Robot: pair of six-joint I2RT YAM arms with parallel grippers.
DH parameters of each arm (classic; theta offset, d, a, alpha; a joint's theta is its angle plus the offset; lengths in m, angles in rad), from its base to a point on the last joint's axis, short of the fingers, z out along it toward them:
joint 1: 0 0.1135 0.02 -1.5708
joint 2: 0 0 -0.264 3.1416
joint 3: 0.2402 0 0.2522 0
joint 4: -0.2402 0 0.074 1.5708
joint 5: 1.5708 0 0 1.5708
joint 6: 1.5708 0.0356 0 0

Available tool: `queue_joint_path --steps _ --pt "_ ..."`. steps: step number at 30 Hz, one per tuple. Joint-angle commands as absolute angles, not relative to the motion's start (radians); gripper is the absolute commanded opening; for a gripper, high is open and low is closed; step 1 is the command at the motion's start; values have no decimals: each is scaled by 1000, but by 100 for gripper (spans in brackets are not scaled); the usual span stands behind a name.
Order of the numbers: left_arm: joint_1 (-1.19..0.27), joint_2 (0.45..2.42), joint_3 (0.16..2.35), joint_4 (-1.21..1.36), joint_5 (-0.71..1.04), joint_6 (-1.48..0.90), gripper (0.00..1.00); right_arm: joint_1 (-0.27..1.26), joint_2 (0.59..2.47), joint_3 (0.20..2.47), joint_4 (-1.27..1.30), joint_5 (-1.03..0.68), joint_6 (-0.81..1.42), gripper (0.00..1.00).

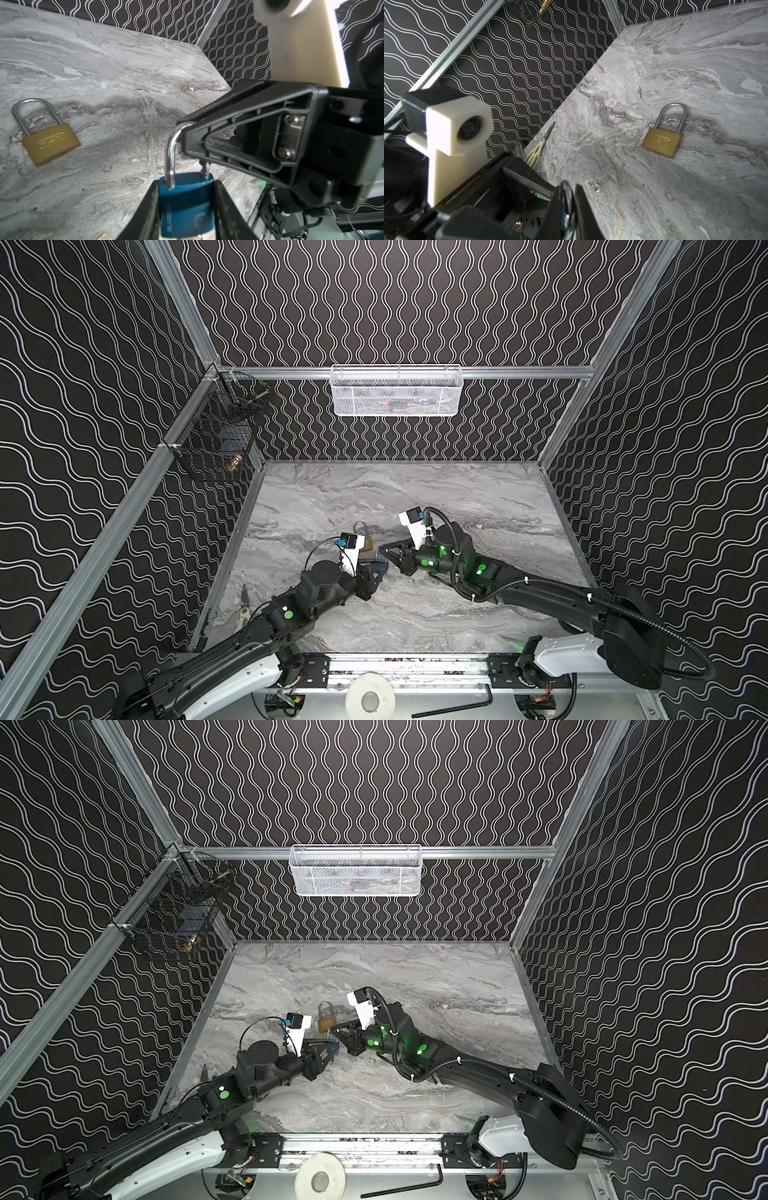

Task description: Unlock with the key

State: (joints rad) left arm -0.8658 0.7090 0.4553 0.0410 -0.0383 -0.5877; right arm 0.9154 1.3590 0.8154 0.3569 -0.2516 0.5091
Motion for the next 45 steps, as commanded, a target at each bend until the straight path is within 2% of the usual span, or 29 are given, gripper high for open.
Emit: queue_joint_path --steps 1,4,13,18,24,35,41,45 --pt "-865 701 462 84 -69 -563 0 916 1366 828 339 -247 518 11" --pt "-865 697 463 77 -79 -563 0 916 1367 830 335 -240 520 0" --pt "-865 705 473 59 -38 -530 0 916 1350 813 357 -226 525 0" --pt "-865 727 504 -20 -75 -513 47 914 1332 815 313 -152 538 0" --pt "-872 724 487 -5 -62 -513 58 913 1326 832 248 -76 545 0" --pt "-982 873 517 106 -120 -477 58 910 1334 852 227 -55 558 0" --pt "-986 906 521 131 -221 -481 48 909 1315 835 235 -50 560 0" --pt "-985 973 515 202 -224 -476 43 901 1312 814 247 -42 567 0"
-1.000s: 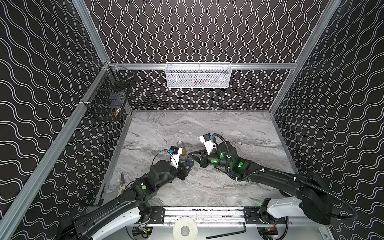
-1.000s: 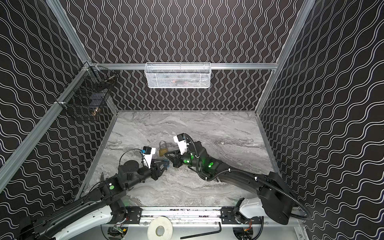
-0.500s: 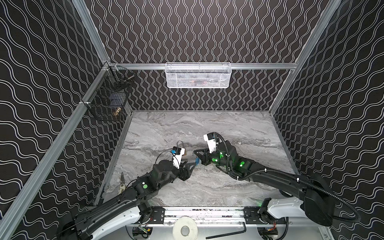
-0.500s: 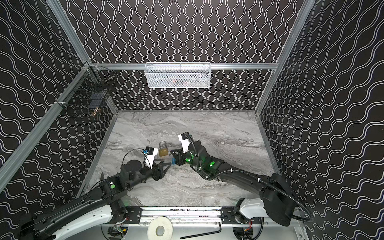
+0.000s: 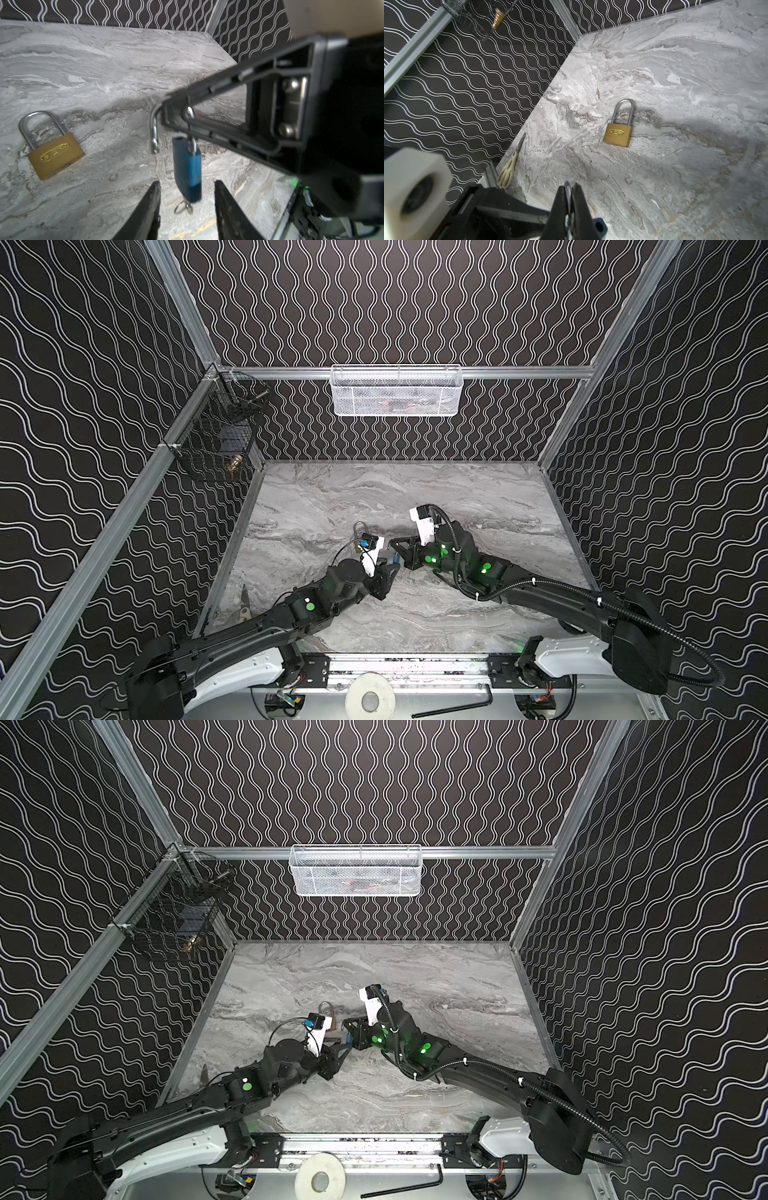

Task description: Unlock with the key

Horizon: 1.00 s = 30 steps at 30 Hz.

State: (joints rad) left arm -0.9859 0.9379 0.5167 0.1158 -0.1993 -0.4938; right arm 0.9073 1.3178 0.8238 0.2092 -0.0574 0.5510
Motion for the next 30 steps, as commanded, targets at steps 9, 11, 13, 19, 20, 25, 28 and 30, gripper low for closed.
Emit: queue_joint_path --steps 9,11,13,19,20,25,28,30 --pt "-970 1181 527 382 -250 -500 16 857 1323 820 190 -18 589 0" --pt "-932 1230 519 452 -210 -514 14 827 1334 813 181 -30 594 0" --pt "-882 1298 529 505 -142 -541 14 803 1346 801 188 -42 591 0" --pt "-778 1562 650 577 2 -564 45 677 1414 741 284 -95 570 0" --pt "-764 1593 667 588 13 -564 48 651 1438 739 304 -108 558 0" --pt "-712 1602 707 558 31 -546 60 518 1573 814 315 -189 499 0" --pt "-694 1545 736 450 25 -504 62 459 1654 872 315 -220 471 0" --pt "-686 1506 758 367 15 -471 63 415 1726 924 320 -279 454 0"
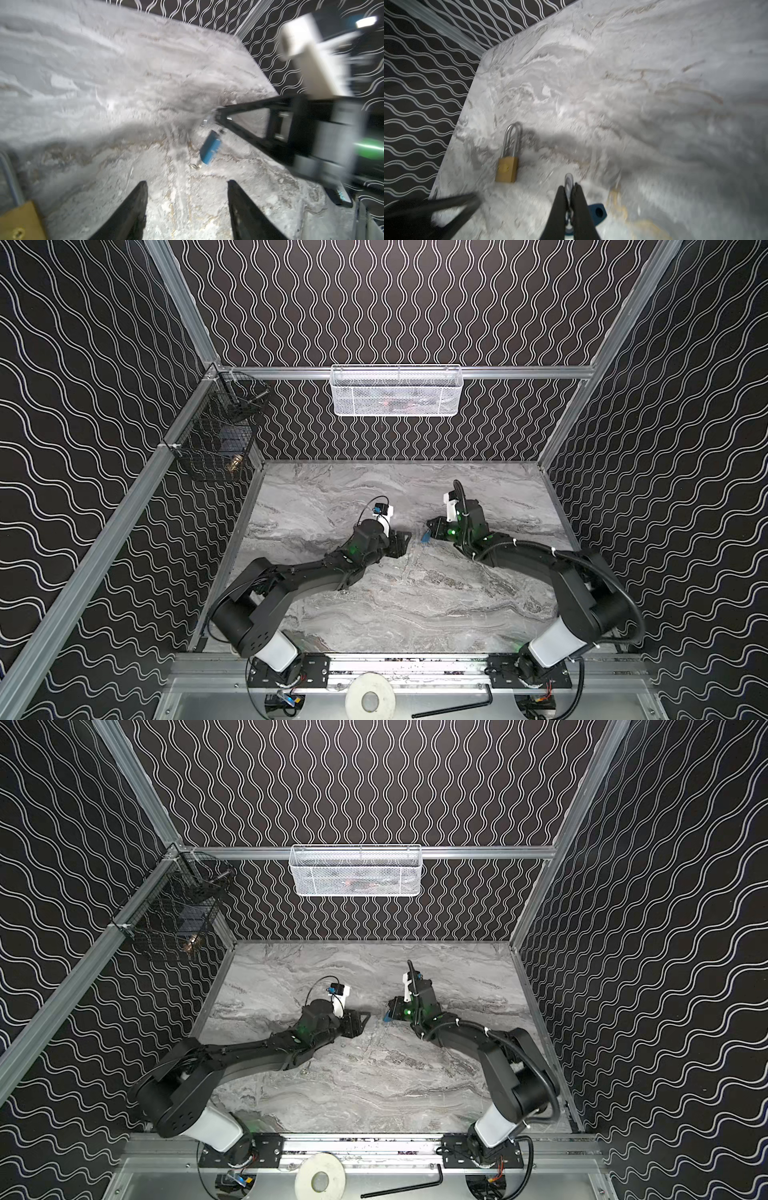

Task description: Unlock with the key

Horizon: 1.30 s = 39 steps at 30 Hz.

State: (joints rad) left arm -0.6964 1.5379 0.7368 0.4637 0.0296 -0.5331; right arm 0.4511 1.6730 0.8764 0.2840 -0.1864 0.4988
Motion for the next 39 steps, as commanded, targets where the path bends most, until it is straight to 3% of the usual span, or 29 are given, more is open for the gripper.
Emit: queue_joint_path --steps 1,13,27,30,31,37,39 --pt "-684 1482 766 329 6 -455 63 394 1766 953 319 -317 446 0" --pt "-637 1379 777 160 91 -404 68 308 2085 1225 342 -489 411 0" --pt "-637 1215 726 74 101 -395 74 244 2336 1552 146 -496 397 0" --pt "-637 1183 720 48 111 -397 74 232 2321 1538 156 -487 389 7" --pt "-637 1171 718 39 110 -397 75 229 2316 1536 156 -483 385 14" --pt "-637 1089 720 -42 61 -396 94 208 2300 1558 136 -477 356 42" --pt "-637 1073 733 -97 40 -401 98 204 2293 1569 124 -473 340 46"
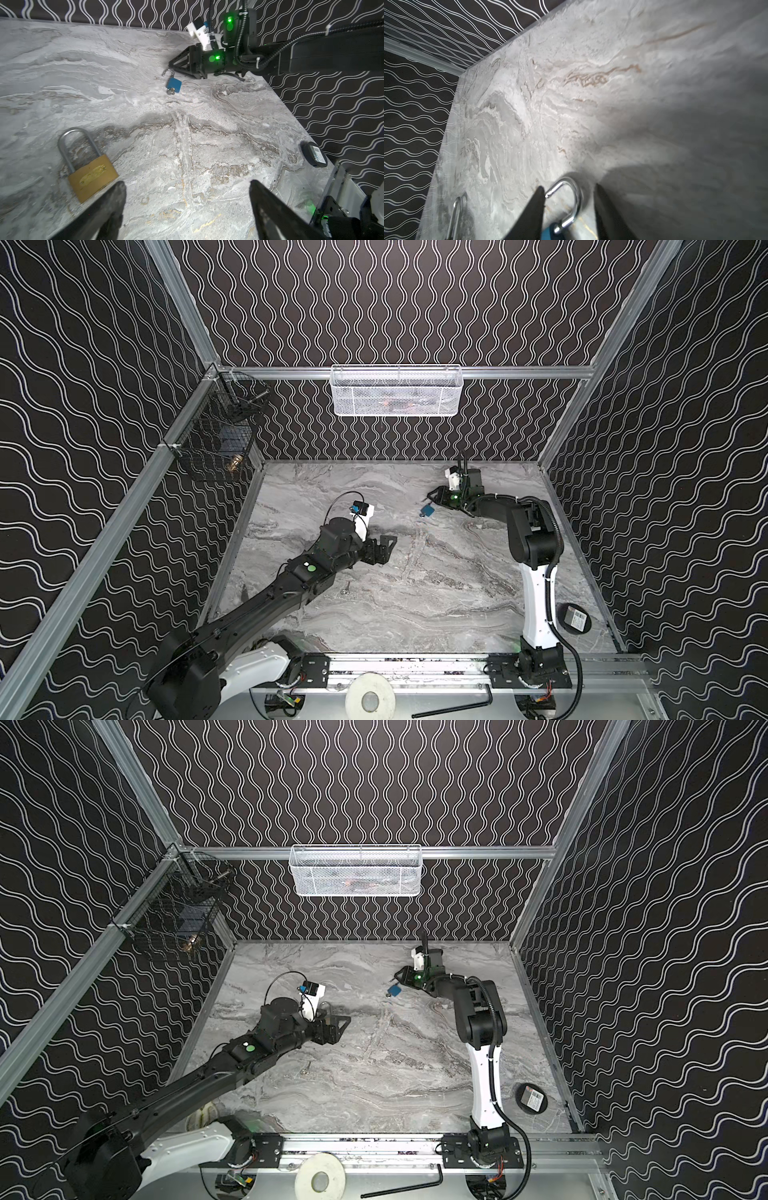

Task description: Unlock with the key

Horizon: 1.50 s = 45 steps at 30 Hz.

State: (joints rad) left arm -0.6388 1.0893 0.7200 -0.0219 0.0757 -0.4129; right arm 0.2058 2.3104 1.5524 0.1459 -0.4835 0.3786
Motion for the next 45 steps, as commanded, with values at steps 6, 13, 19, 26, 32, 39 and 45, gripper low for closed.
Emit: queue_joint_path --steps 6,13,19,26,32,39,45 --pt "-637 1041 797 -312 -32 -436 99 201 2132 1433 204 -403 329 71" --pt "-637 1046 955 -749 -179 -639 99 323 1755 1091 241 -290 306 83" --pt "-634 989 1014 -1048 -215 -805 99 628 1501 877 118 -166 297 81" --pt "-634 755 904 -1154 -257 -971 99 933 1564 860 36 -149 270 74" --pt "-634 671 904 -1208 -268 -1017 98 1060 1735 1076 -83 -132 181 64" --pt "-634 615 1107 -1345 -411 -1014 97 1113 1984 1431 -372 -145 250 63" --pt "-634 645 1257 -1437 -469 -945 97 1149 2066 1533 -401 -21 540 58"
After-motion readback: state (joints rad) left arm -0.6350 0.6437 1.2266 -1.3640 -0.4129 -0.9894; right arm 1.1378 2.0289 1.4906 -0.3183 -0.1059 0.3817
